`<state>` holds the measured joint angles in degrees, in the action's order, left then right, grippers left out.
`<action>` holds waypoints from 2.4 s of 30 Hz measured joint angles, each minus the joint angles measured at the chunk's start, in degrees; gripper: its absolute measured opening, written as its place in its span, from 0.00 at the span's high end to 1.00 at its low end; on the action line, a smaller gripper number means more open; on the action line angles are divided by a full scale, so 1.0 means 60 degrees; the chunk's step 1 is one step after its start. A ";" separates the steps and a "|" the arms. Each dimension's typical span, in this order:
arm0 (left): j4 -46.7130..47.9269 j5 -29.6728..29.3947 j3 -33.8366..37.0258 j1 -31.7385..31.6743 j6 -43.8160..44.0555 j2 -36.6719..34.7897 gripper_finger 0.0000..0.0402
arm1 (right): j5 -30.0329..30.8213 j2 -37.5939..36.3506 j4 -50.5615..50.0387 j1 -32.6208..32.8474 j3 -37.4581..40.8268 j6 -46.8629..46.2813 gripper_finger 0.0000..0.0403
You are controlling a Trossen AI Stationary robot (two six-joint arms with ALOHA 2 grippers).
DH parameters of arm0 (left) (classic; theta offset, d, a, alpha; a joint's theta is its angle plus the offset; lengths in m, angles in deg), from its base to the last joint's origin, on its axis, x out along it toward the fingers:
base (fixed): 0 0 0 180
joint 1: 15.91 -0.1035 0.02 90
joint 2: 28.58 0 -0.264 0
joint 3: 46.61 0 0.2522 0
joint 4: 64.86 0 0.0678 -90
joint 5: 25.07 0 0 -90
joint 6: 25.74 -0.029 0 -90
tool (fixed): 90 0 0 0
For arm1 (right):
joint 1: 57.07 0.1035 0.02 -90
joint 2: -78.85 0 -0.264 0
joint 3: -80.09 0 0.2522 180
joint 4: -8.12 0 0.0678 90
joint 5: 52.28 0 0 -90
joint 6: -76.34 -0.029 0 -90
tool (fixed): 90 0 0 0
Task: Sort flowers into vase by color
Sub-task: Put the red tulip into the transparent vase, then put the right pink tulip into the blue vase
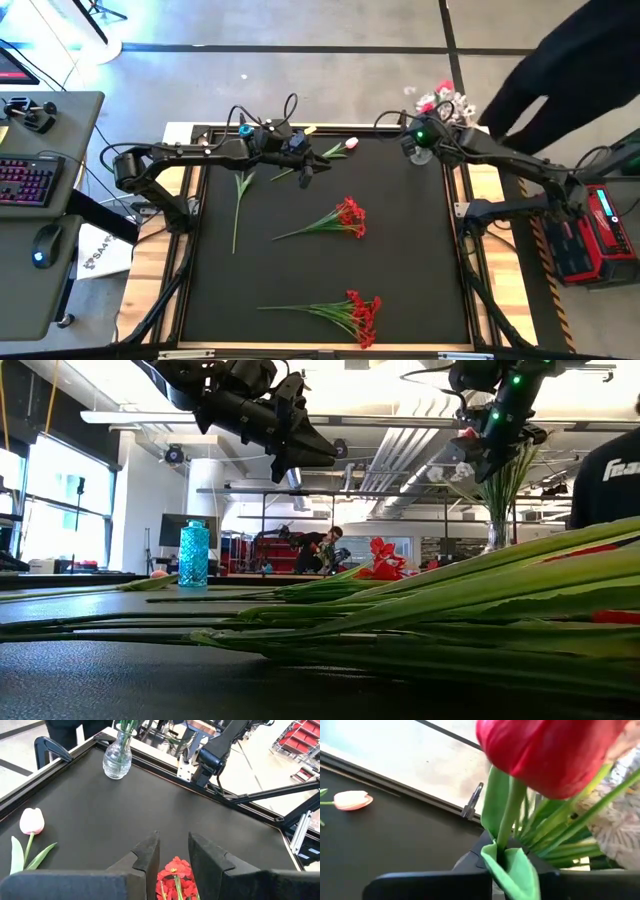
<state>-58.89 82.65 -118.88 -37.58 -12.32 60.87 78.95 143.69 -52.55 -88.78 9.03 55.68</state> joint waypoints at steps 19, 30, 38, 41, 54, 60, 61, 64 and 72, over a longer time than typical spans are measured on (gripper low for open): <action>0.0138 -0.0353 0.0000 0.0004 0.0242 0.0000 0.78 | -0.1706 -0.0068 0.0172 -0.0611 0.0003 -0.1133 0.73; 0.0703 -0.1409 0.0001 -0.0044 -0.0286 0.0000 0.78 | -0.1049 -0.0626 0.0051 -0.0365 -0.1125 -0.0330 0.43; 0.1447 -0.2283 0.0001 -0.0536 -0.1349 0.0295 0.78 | -0.1633 -0.0769 0.0075 -0.0039 -0.2608 0.0293 0.40; 0.1344 -0.1898 0.0011 -0.0998 -0.1352 0.0834 0.78 | -0.3058 -0.0769 0.0218 0.0140 -0.3215 0.0626 0.41; 0.1418 -0.1743 -0.1346 -0.1640 -0.1823 0.3713 0.78 | -0.5128 -0.0740 0.1381 0.1848 -0.4138 0.0456 0.41; 0.3058 -0.2547 -0.2838 -0.1707 -0.2156 0.4798 0.78 | -0.5117 -0.0353 0.1139 0.2427 -0.4065 0.0356 0.41; 0.3293 -0.2557 -0.3069 -0.1727 -0.2185 0.4964 0.78 | -0.5124 -0.0273 0.1090 0.2501 -0.4065 0.0246 0.41; 0.4240 -0.2541 -0.3599 -0.1781 -0.2302 0.5366 0.78 | -0.5120 -0.0064 0.0956 0.2739 -0.4062 0.0128 0.41; 0.5293 -0.1935 -0.3854 -0.1847 -0.2544 0.5437 0.78 | -0.4868 0.0328 0.0921 0.3109 -0.4062 -0.0081 0.41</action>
<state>-27.13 71.04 -142.00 -48.67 -27.59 93.49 49.75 145.66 -47.03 -70.13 -15.34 55.20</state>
